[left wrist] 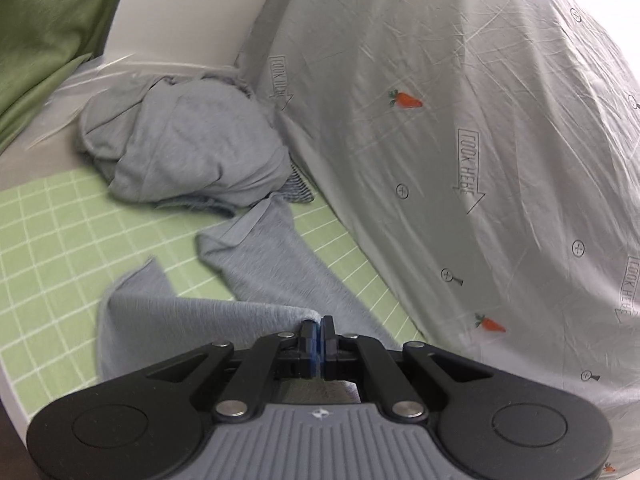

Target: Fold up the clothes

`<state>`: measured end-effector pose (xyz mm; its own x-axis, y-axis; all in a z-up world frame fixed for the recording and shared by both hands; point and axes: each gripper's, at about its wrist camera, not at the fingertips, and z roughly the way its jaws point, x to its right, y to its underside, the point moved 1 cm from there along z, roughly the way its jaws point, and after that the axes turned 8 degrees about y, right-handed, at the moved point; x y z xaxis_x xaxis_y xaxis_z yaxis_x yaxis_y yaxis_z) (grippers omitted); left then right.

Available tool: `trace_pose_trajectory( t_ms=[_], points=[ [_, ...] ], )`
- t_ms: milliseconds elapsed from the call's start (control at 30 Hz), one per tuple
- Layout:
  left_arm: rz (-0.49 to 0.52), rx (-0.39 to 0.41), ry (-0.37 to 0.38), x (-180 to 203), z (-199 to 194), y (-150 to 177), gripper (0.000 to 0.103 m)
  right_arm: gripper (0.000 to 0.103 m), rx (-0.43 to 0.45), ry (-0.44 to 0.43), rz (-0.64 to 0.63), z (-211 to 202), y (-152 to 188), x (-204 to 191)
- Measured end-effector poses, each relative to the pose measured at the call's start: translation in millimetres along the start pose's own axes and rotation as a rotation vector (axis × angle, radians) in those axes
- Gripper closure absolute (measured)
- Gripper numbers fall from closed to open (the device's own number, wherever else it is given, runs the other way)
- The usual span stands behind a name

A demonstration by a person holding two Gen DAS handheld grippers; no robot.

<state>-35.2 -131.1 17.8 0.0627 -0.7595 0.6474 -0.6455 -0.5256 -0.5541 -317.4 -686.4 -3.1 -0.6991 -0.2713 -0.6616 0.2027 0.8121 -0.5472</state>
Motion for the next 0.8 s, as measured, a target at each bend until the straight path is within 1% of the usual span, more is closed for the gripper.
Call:
trace_pose_trajectory(
  t_ms=[100,200,267,333,400,467,533,600,633,667,700,733,767,800],
  points=[
    [-0.037,-0.012,0.017,12.2,14.9,-18.9,0.102,0.100,0.004,0.007,0.011,19.9,-2.8,-11.4],
    [-0.019,0.006,0.013,21.6,38.9,-32.4,0.102,0.100,0.010,0.016,0.016,41.7,-5.3,-22.5],
    [-0.039,-0.009,0.002,21.5,68.7,-39.7,0.102,0.100,0.013,0.022,0.020,56.2,-6.9,-29.9],
    [-0.080,-0.034,-0.006,20.8,102.2,-44.9,0.102,0.100,-0.006,0.031,0.043,84.6,-8.3,-33.9],
    [-0.073,-0.054,-0.027,24.9,135.6,-50.9,0.102,0.100,-0.015,0.061,0.015,114.5,-11.1,-42.1],
    [-0.022,-0.079,-0.055,34.4,170.8,-56.3,0.102,0.100,-0.024,0.095,-0.032,144.3,-14.0,-53.0],
    [0.037,-0.103,-0.068,45.5,206.9,-64.4,0.102,0.100,-0.035,0.126,-0.079,177.8,-16.4,-61.8],
    [0.075,-0.119,-0.077,52.8,245.5,-66.2,0.102,0.100,-0.046,0.158,-0.108,214.3,-16.4,-67.1],
    [0.077,-0.132,-0.092,53.5,257.9,-63.2,0.100,0.101,-0.047,0.172,-0.118,233.2,-15.6,-67.0],
    [0.079,-0.145,-0.108,54.1,270.1,-60.0,0.094,0.100,-0.059,0.193,-0.131,252.6,-13.9,-66.0],
    [0.081,-0.158,-0.124,54.6,282.2,-56.8,0.090,0.094,-0.082,0.219,-0.147,272.3,-11.9,-64.6],
    [0.082,-0.171,-0.140,55.2,294.4,-53.6,0.077,0.077,-0.100,0.237,-0.159,282.1,-9.3,-63.1],
    [0.084,-0.185,-0.156,55.7,306.5,-50.5,0.062,0.073,-0.114,0.249,-0.169,284.4,-6.3,-61.5],
    [0.086,-0.198,-0.172,56.3,318.6,-47.3,0.057,0.070,-0.128,0.261,-0.179,286.7,-3.3,-59.9]
  ],
)
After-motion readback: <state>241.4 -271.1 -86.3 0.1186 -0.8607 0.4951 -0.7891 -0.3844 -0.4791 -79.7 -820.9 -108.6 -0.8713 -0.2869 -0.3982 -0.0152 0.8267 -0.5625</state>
